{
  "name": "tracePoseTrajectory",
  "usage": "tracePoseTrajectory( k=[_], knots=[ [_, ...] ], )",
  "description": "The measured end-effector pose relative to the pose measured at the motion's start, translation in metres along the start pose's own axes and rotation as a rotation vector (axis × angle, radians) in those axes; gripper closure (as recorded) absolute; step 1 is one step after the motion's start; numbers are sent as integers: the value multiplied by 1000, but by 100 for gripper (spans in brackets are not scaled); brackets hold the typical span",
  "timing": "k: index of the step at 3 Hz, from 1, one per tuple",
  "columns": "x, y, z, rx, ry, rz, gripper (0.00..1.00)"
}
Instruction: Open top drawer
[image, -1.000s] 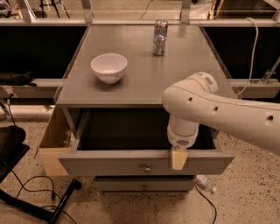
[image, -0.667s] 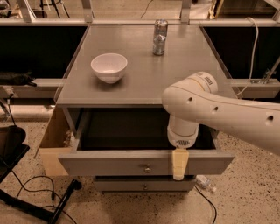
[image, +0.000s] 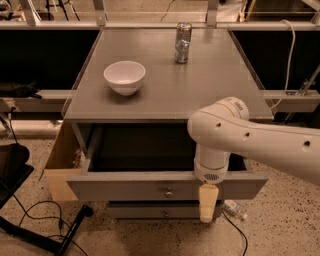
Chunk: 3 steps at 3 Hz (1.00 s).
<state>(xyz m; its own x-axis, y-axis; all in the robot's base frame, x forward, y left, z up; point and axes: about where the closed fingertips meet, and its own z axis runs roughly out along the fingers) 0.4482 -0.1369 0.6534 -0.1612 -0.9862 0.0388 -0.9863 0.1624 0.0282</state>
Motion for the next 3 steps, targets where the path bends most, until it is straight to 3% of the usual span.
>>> tracePoseTrajectory(
  k=[1, 2, 3],
  knots=[
    [2, 50, 16, -103, 2, 8, 18],
    [2, 49, 14, -104, 2, 8, 42],
    [3, 50, 10, -107, 3, 6, 73]
  ],
)
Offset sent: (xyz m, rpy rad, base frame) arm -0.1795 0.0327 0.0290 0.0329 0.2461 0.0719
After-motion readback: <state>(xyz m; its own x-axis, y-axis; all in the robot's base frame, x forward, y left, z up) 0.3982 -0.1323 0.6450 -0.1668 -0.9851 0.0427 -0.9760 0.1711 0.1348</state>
